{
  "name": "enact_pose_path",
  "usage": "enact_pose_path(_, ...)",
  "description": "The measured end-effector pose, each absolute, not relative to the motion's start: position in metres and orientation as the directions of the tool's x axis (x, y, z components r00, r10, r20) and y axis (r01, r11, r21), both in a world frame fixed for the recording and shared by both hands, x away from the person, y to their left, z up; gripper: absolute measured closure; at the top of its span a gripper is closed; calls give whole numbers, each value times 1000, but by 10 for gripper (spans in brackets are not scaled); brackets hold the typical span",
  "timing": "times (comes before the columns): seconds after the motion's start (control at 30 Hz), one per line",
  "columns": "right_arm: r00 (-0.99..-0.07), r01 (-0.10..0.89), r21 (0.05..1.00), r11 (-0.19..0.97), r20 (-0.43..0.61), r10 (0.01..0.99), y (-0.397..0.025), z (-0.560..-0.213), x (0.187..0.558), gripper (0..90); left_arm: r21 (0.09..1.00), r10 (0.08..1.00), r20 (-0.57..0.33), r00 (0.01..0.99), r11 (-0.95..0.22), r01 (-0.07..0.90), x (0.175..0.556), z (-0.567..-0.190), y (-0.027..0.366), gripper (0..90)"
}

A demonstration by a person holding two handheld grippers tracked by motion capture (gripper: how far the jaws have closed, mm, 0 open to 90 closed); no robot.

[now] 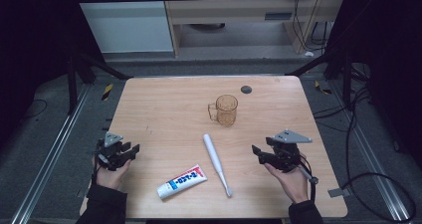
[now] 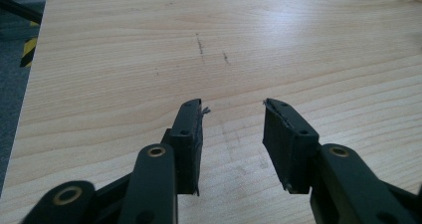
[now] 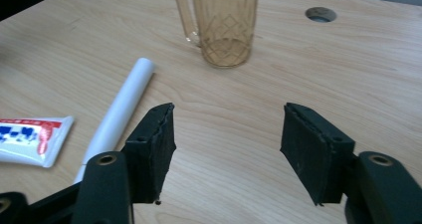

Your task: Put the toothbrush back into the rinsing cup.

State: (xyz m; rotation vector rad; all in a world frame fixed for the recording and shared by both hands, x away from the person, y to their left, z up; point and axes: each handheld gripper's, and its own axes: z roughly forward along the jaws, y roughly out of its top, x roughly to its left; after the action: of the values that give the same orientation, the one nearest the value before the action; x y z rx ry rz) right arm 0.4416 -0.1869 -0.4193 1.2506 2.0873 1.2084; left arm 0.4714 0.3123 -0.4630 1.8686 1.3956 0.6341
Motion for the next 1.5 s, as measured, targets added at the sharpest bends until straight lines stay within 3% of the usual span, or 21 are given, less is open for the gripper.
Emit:
enact_pose_path(0.87,-576,512,810,285,78,814,-119,-416,454,492,772,958,-36,285,-154,616,471,-463,314,611)
enact_pose_path(1.5,-594,585,728,356,87,800,-75,-441,474,525,763,957,-30,288,-164,625,472,-465,314,608)
